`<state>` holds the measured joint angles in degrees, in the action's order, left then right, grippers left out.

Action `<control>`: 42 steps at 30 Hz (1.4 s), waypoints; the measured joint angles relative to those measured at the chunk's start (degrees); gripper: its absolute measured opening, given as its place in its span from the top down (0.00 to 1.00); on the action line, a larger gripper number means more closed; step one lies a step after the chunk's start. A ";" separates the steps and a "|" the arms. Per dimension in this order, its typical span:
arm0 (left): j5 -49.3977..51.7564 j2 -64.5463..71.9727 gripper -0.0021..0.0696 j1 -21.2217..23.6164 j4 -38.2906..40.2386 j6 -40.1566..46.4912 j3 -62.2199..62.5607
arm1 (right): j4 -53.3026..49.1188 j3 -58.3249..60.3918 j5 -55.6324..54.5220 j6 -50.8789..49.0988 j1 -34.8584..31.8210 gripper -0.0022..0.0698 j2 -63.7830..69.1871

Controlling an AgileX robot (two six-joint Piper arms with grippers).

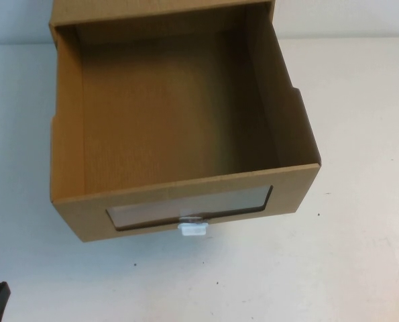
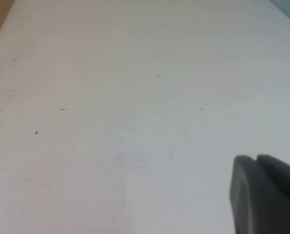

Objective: Open the shoe box
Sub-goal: 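Pull the top drawer of the cardboard box fully open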

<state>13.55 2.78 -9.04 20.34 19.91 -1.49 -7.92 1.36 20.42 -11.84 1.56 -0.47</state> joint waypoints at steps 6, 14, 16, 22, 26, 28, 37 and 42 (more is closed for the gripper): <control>0.10 0.00 0.98 0.00 0.00 0.00 0.00 | 0.00 0.00 0.00 0.00 0.00 0.99 0.00; 0.10 0.00 0.98 0.00 0.00 0.00 0.00 | 0.00 0.00 0.00 0.00 0.00 0.99 0.00; 0.10 0.00 0.98 0.00 0.00 0.00 0.00 | 0.00 0.00 0.00 0.00 0.00 0.99 0.00; 0.10 0.00 0.98 0.00 0.00 0.00 0.00 | 0.00 0.00 0.00 0.00 0.00 0.99 0.00; -0.28 0.00 0.98 0.00 -3.31 -0.29 0.00 | 0.00 0.00 0.00 0.00 0.00 0.99 0.00; -2.01 -0.22 0.98 0.15 -7.96 -2.85 0.00 | 0.00 0.00 0.00 0.00 0.00 0.99 0.00; -1.06 -3.37 0.98 4.53 -16.57 -9.59 0.00 | 0.00 0.00 0.12 0.00 0.00 0.99 0.00; 6.72 -3.49 0.98 4.52 -16.95 -9.74 0.00 | 0.00 0.00 0.12 0.09 0.00 0.99 -0.10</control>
<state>20.27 -0.71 -4.52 3.38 10.17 -1.49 -7.92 1.36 20.54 -11.74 1.56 -0.58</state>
